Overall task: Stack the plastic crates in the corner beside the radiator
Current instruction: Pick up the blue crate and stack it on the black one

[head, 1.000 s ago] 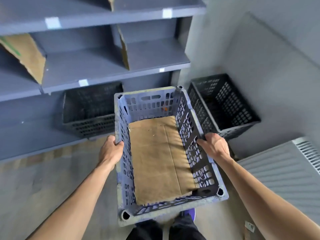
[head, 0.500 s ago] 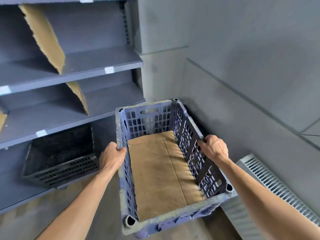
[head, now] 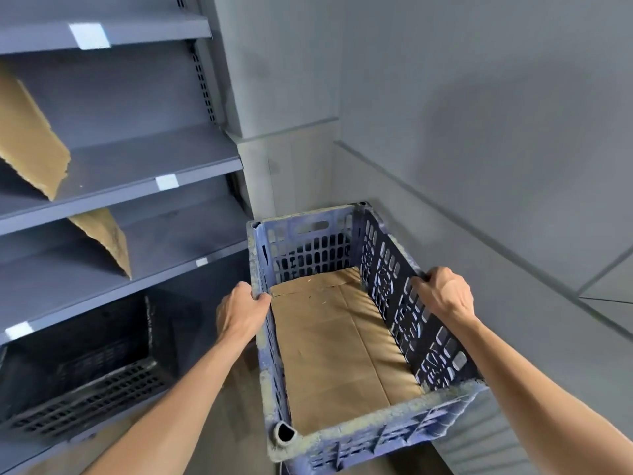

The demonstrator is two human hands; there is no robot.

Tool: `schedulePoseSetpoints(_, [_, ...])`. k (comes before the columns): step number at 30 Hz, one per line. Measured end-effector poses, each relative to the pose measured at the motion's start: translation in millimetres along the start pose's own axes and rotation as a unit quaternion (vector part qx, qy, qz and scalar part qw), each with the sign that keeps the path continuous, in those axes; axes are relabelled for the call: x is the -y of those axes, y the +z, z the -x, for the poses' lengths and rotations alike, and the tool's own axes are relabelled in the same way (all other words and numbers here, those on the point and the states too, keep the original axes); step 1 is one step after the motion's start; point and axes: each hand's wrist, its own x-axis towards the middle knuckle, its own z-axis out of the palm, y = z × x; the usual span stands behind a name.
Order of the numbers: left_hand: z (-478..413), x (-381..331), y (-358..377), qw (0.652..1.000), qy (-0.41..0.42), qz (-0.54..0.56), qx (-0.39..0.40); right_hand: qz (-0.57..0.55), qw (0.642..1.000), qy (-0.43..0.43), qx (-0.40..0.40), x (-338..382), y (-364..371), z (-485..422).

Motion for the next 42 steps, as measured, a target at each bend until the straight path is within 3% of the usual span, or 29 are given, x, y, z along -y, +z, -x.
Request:
schedulePoseSetpoints(12, [-102.8, -21.2, 44.9, 0.998, -0.005, 0.025, 0.052, -0.002, 0.999, 0.04, -0.005, 36.7, 22.5, -99.6])
schedulePoseSetpoints(18, [-135.2, -43.3, 58.1, 0.997, -0.03, 0.031, 0.056, 0.001, 1.0, 0.02, 0.002, 52.4, 27.7, -158.1])
schedulePoseSetpoints(27, [-168.2, -81.8, 100.2, 0.991, -0.117, 0.031, 0.056, 0.052, 0.991, -0.04, 0.114, 48.4, 55.5, -273.2])
schedulePoseSetpoints(36, [-183.7, -92.8, 128.6, 0.98, -0.184, 0.022, 0.073, 0.122, 0.973, -0.105, 0.163, 44.6, 95.4, -334.7])
schedulePoseSetpoints(42, [-205.4, -94.6, 135.5, 0.98, -0.179, 0.032, 0.079, 0.135, 0.972, -0.1, 0.165, 48.3, 110.2, -350.6])
